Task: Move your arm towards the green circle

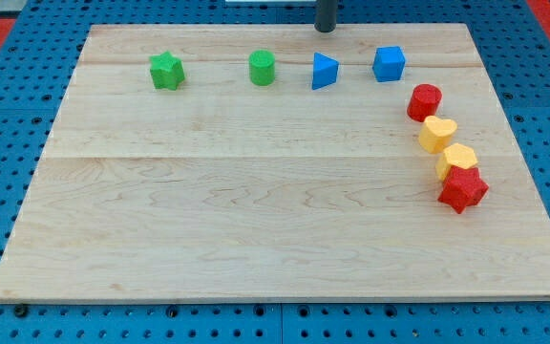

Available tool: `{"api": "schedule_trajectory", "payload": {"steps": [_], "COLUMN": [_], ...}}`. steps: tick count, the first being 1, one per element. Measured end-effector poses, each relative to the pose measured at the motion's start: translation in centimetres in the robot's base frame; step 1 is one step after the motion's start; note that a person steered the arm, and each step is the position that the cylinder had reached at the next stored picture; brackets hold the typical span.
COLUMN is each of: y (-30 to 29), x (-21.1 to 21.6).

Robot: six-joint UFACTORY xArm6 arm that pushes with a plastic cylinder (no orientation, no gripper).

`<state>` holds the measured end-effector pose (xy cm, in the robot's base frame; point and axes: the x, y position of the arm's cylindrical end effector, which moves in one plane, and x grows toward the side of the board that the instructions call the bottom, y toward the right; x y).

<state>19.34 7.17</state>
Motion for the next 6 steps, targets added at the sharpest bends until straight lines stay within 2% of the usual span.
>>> {"api": "schedule_trajectory", "payload": {"steps": [2, 3, 4, 6], "y": [0.5, 0.4, -0.8, -7.1], "x": [0.3, 2.2, 2.5, 4.3]}}
